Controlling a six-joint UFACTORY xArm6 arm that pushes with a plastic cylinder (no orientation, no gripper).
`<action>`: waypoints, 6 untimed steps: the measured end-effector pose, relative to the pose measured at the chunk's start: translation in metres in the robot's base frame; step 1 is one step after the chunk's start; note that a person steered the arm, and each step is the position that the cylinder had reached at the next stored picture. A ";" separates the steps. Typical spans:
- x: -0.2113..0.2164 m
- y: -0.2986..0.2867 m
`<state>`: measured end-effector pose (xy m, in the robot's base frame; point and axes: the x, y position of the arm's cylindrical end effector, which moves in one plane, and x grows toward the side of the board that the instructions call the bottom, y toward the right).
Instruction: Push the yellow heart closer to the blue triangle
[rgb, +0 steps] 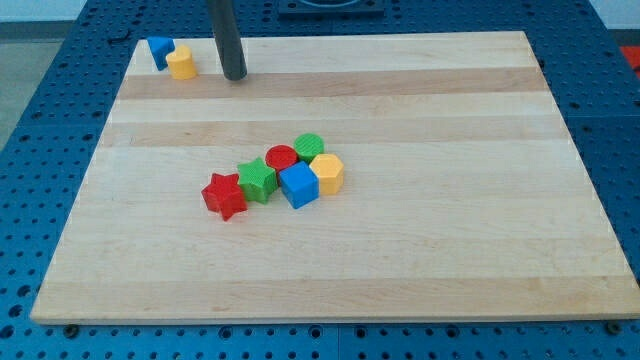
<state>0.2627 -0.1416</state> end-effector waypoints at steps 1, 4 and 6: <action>-0.012 -0.010; -0.008 -0.045; -0.008 -0.085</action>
